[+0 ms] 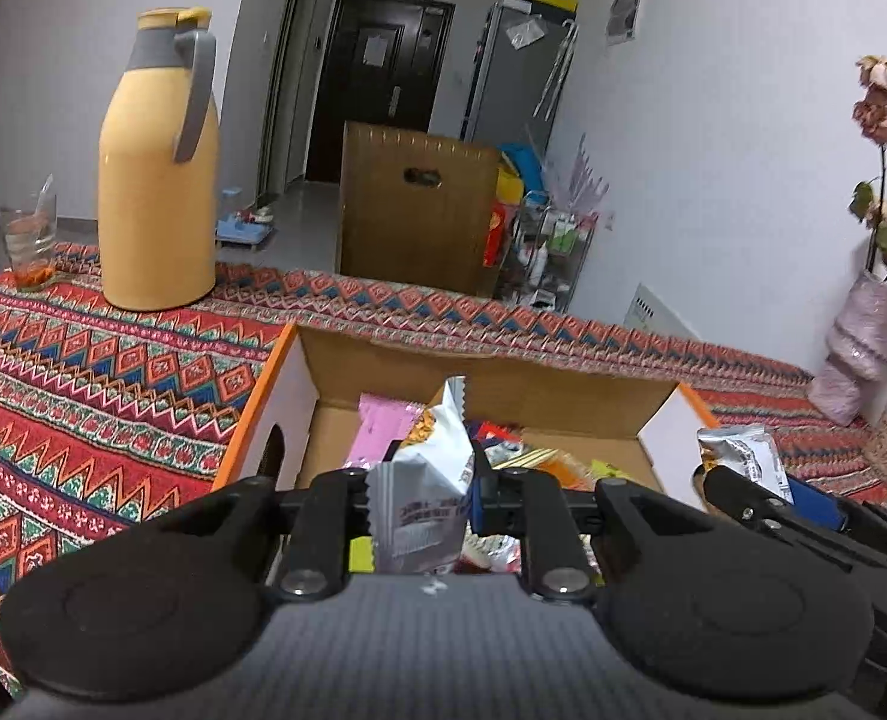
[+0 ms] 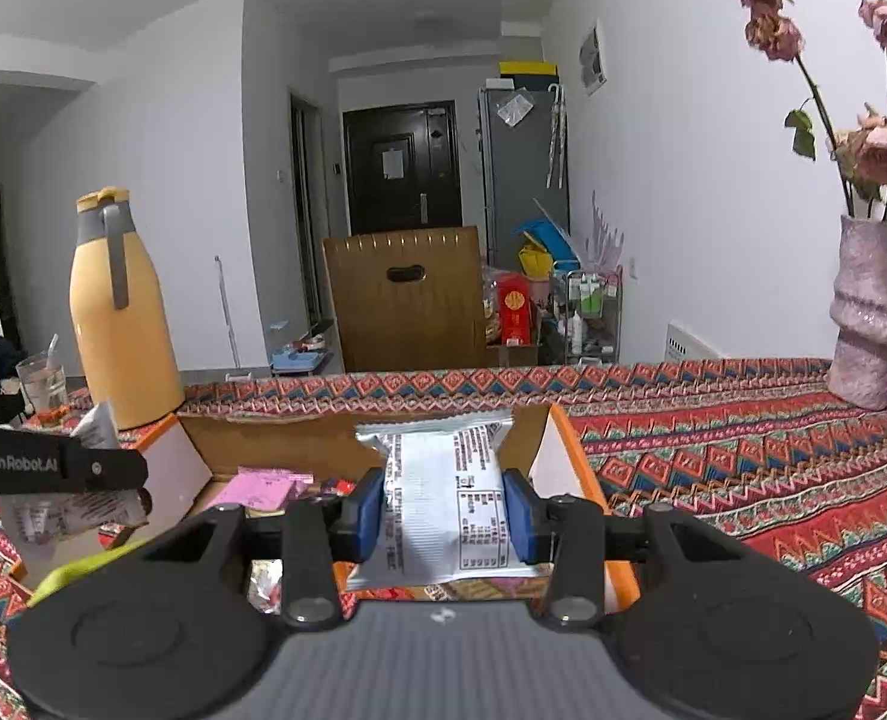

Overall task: Organize snacks
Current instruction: 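Open both grippers to drop the white packets into the box, then pull both grippers back from the box toward the remaining packets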

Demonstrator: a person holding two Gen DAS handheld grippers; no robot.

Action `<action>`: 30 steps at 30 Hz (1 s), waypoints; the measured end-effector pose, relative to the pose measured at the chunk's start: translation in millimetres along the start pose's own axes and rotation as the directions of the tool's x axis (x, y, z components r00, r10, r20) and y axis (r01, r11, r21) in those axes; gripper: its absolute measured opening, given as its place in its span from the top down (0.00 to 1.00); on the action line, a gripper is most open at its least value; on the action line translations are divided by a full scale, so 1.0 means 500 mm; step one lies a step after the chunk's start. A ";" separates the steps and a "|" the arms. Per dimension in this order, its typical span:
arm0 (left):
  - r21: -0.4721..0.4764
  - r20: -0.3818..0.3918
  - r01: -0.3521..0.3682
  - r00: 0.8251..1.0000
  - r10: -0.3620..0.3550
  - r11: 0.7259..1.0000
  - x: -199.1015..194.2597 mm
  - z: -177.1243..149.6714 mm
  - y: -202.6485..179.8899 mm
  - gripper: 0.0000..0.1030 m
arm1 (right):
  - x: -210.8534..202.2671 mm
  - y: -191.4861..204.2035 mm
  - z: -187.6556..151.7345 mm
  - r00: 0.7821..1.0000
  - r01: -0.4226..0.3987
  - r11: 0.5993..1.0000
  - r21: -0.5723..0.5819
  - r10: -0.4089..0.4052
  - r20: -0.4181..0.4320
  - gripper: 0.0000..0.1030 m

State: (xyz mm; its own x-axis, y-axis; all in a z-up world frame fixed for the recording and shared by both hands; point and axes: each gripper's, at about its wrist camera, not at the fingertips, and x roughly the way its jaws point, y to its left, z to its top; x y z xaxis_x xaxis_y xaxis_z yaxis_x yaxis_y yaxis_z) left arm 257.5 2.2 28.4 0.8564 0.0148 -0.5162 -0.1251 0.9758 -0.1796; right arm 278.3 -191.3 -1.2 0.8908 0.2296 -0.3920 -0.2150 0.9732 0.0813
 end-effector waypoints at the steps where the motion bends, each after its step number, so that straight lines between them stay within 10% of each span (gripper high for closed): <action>1: 0.001 -0.007 -0.003 1.000 0.003 1.000 0.005 -0.002 0.002 0.81 | 0.006 0.002 -0.004 1.000 0.000 1.000 -0.004 0.000 -0.008 0.61; 5: 0.007 -0.021 -0.021 1.000 0.021 1.000 0.012 -0.009 0.004 0.76 | 0.022 0.010 -0.020 0.999 0.000 1.000 -0.011 0.000 -0.040 0.61; 7: 0.012 -0.017 -0.030 0.999 0.030 0.999 0.011 -0.012 0.002 0.61 | 0.023 0.010 -0.023 0.999 -0.002 1.000 -0.008 0.002 -0.047 0.60; 9: 0.019 0.005 -0.059 0.998 0.059 0.998 0.003 -0.012 0.000 0.22 | 0.021 0.011 -0.026 0.999 -0.004 1.000 -0.008 0.003 -0.044 0.59; 12: 0.034 0.059 -0.094 0.994 0.092 0.995 -0.016 -0.013 -0.006 0.05 | 0.014 0.012 -0.026 0.999 -0.009 1.000 -0.007 0.009 -0.037 0.35; 16: 0.038 0.082 -0.089 0.993 0.086 0.995 -0.029 -0.011 -0.008 0.00 | 0.001 0.010 -0.028 1.000 -0.006 1.000 -0.006 0.006 -0.018 0.03; 30: 0.022 0.082 -0.077 0.994 0.075 0.997 -0.045 -0.010 -0.006 0.00 | -0.027 0.004 -0.014 1.000 -0.002 1.000 0.015 0.002 0.011 0.00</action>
State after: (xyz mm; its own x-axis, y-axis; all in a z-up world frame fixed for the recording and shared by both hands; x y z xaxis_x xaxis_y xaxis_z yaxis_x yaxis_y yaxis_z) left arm 236.3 -1.8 36.4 0.8828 0.1057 -0.4577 -0.1796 0.9763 -0.1210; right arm 262.9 -192.6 -2.2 0.8949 0.2317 -0.3815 -0.2109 0.9728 0.0961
